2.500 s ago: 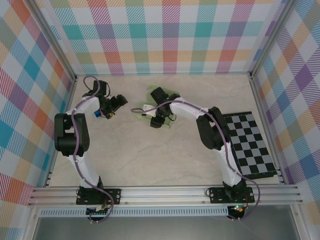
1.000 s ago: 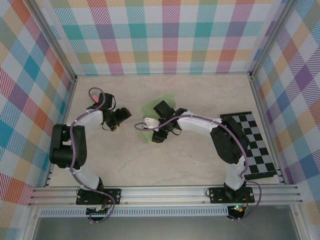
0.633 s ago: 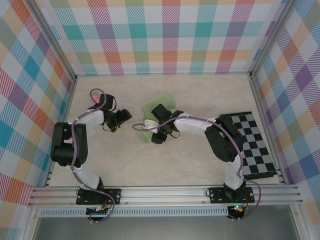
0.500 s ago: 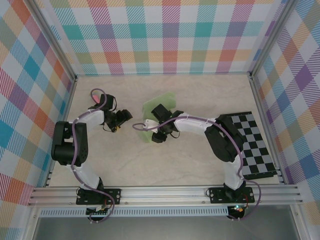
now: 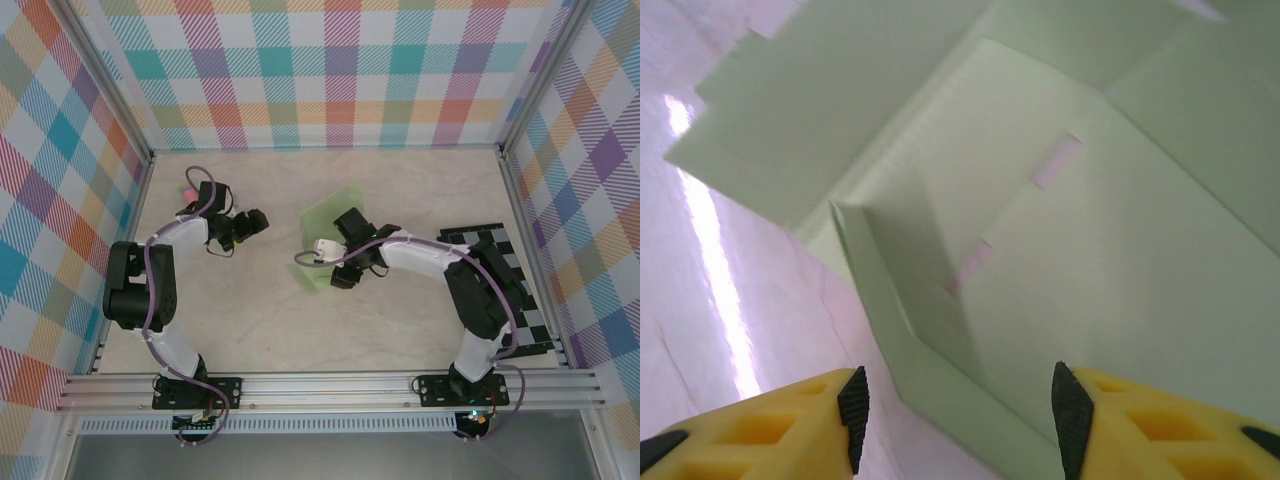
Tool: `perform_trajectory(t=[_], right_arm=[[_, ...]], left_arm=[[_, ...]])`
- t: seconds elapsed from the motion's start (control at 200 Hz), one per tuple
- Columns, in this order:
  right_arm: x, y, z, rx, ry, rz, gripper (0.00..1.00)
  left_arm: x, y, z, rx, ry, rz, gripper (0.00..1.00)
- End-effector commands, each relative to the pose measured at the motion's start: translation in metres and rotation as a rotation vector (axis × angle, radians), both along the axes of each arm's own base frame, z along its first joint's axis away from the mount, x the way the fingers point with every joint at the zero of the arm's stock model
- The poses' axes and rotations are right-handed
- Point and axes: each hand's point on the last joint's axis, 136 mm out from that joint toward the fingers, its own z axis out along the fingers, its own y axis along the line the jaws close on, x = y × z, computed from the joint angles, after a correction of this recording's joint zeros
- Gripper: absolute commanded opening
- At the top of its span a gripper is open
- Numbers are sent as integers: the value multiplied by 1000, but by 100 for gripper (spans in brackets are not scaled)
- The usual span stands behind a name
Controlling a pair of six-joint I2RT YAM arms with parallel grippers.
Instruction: Fold the paper box
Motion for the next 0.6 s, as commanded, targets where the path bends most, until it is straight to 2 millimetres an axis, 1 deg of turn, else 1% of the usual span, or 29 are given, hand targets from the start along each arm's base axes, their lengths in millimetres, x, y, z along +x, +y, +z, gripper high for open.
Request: perform_trajectory(t=[0.0, 0.045, 0.08, 0.125, 0.16, 0.21, 0.255, 0.325, 0.395, 0.47, 0.52, 0.55, 0.595], right_arm=[[-2, 1, 27, 79, -48, 17, 55], [-4, -1, 37, 115, -50, -13, 55], [0, -3, 43, 136, -59, -73, 56], [9, -5, 49, 172, -49, -211, 59], [12, -6, 53, 207, -15, -326, 63], [5, -2, 54, 258, 75, -420, 64], [1, -1, 50, 257, 92, -478, 67], [-4, -7, 38, 237, 125, -562, 69], [-5, -16, 32, 208, 142, -633, 70], [-5, -21, 37, 231, 151, -691, 73], [-5, -24, 43, 279, 161, -727, 77], [-7, -24, 45, 315, 172, -736, 80], [-10, -26, 47, 362, 197, -728, 81]], left_arm=[[17, -23, 24, -24, -164, -143, 86], [16, -33, 27, -27, -198, -184, 86], [16, -41, 30, -33, -223, -208, 87], [17, -50, 33, -69, -254, -224, 87], [18, -54, 37, -99, -274, -220, 87], [19, -57, 43, -136, -305, -212, 87], [17, -62, 53, -166, -341, -228, 88], [1, -68, 68, -212, -394, -270, 89], [-22, -65, 82, -205, -459, -292, 92], [-45, -58, 90, -141, -513, -306, 100], [-58, -57, 94, -76, -539, -334, 100], [-65, -59, 93, -50, -546, -365, 100], [-76, -69, 100, -47, -596, -458, 100]])
